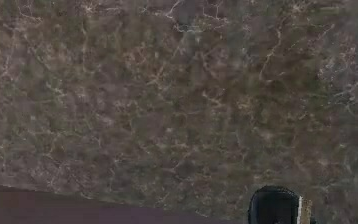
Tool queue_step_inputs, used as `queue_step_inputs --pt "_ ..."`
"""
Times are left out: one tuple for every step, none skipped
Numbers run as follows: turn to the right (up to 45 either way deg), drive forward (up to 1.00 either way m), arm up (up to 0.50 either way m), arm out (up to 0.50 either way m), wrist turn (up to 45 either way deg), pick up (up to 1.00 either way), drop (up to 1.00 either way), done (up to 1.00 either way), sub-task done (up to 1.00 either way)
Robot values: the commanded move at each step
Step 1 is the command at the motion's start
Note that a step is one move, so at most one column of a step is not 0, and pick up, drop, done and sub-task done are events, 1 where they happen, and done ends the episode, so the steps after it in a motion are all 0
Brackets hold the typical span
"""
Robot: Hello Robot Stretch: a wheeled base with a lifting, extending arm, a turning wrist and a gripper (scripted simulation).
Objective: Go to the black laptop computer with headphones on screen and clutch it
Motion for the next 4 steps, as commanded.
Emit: queue_step_inputs --pt "0.0 0.3 0.0 0.0 0.0 0.0 0.0 0.0 0.0" --pt "-27.0 0.0 0.0 0.0 0.0 0.0 0.0 0.0 0.0" --pt "0.0 0.2 0.0 0.0 0.0 0.0 0.0 0.0 0.0" --pt "-45.0 0.0 0.0 0.0 0.0 0.0 0.0 0.0 0.0"
